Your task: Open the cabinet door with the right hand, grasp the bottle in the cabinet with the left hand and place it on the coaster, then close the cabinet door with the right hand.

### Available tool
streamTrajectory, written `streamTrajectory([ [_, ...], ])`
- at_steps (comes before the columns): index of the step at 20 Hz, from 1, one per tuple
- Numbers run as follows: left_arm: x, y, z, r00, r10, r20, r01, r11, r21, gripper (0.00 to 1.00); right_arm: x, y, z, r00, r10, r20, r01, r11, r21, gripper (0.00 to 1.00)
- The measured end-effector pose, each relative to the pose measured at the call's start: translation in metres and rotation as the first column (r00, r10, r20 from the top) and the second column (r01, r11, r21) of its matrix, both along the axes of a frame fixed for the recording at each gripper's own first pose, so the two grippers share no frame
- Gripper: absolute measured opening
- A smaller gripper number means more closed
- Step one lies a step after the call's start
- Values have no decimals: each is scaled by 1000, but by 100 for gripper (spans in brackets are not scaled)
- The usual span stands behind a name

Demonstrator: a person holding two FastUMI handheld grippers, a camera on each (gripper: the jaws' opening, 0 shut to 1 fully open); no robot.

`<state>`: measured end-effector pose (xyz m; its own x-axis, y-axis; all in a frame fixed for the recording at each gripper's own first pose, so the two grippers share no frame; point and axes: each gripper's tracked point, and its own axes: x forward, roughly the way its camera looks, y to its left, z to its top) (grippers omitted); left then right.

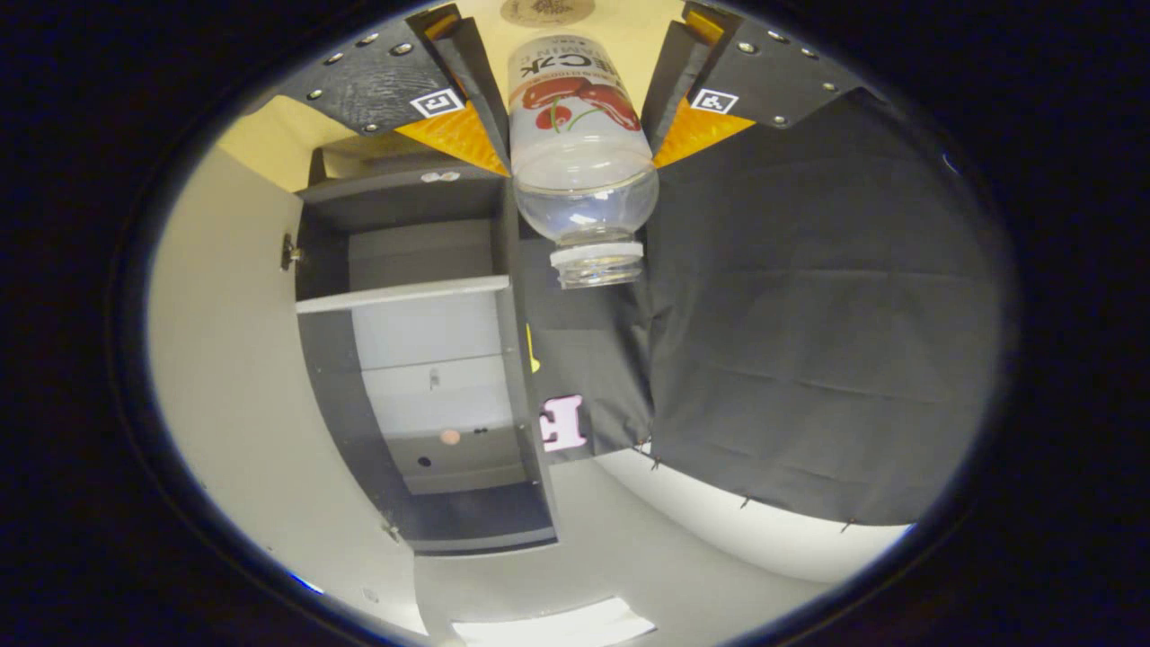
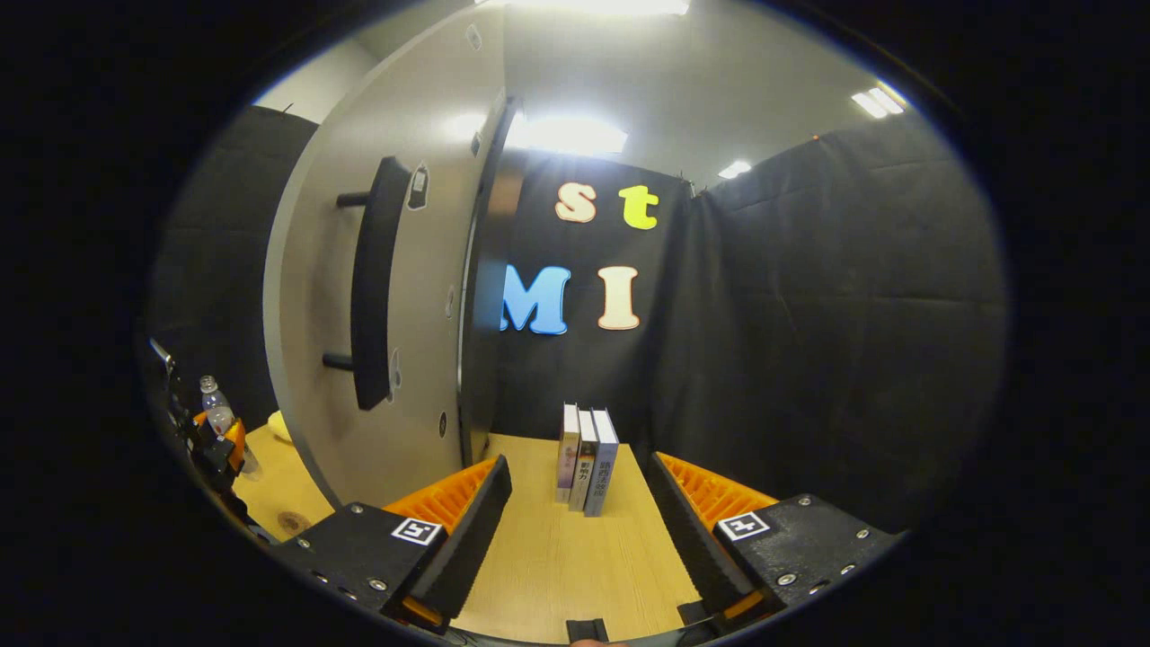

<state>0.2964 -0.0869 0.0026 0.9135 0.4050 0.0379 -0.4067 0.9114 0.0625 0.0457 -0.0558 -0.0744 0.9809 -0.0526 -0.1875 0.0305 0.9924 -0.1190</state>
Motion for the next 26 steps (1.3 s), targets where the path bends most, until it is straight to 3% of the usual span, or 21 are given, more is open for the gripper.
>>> streamTrajectory([
  [5, -3, 1, 2, 1000, 23, -12, -23, 1000, -14, 75, -2, 22, -36, 994, 33, -101, -36, 999, -37, 95],
  [9, 0, -2, 1, 1000, 15, -5, -15, 1000, 11, 75, 2, 40, -39, 991, 77, -110, -85, 994, -73, 96],
  [15, 0, 2, -2, 999, 30, 11, -30, 1000, 1, 77, 0, 42, -54, 985, 76, -152, -90, 993, -82, 96],
  [18, 5, 1, -13, 999, -4, -36, 3, 1000, -12, 75, 6, 48, -57, 982, 100, -163, -120, 985, -122, 96],
  [21, 10, 4, -16, 998, 17, -53, -17, 1000, -1, 78, 2, 57, -53, 979, 133, -153, -154, 978, -138, 95],
  [24, 12, 0, -29, 998, 8, -66, -7, 1000, 12, 91, 5, 57, -60, 975, 142, -169, -166, 977, -133, 95],
  [26, 7, 2, -26, 999, 4, -53, -5, 1000, -3, 91, 7, 58, -63, 973, 142, -181, -165, 979, -123, 96],
])
